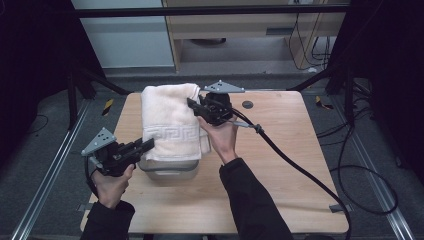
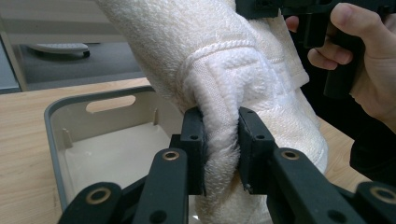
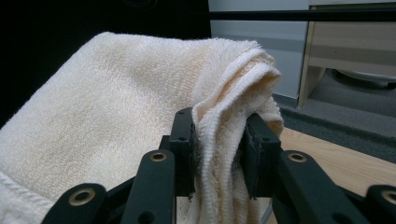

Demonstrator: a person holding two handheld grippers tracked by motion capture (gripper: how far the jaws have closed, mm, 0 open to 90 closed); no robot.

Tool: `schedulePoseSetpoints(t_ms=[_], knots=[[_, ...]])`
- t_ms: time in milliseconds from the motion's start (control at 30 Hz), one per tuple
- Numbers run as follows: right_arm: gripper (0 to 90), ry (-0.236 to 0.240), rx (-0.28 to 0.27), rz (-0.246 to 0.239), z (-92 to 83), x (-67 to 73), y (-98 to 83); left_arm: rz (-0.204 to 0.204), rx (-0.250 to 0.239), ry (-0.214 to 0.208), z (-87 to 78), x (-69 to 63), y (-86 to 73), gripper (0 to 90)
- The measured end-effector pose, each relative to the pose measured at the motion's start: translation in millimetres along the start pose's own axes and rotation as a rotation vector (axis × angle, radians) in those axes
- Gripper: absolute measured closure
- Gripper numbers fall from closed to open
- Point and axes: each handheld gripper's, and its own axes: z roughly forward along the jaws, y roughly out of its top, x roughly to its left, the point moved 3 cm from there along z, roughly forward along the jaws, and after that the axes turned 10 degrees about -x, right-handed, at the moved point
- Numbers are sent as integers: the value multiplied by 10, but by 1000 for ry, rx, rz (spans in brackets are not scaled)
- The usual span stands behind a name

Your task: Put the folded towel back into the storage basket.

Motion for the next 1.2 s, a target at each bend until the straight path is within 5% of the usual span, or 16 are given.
schedulePoseSetpoints(t_ms=[1200], knots=[[687,-46,107,49,603,-103,-679,-57,156,112,227,519,-449,738]])
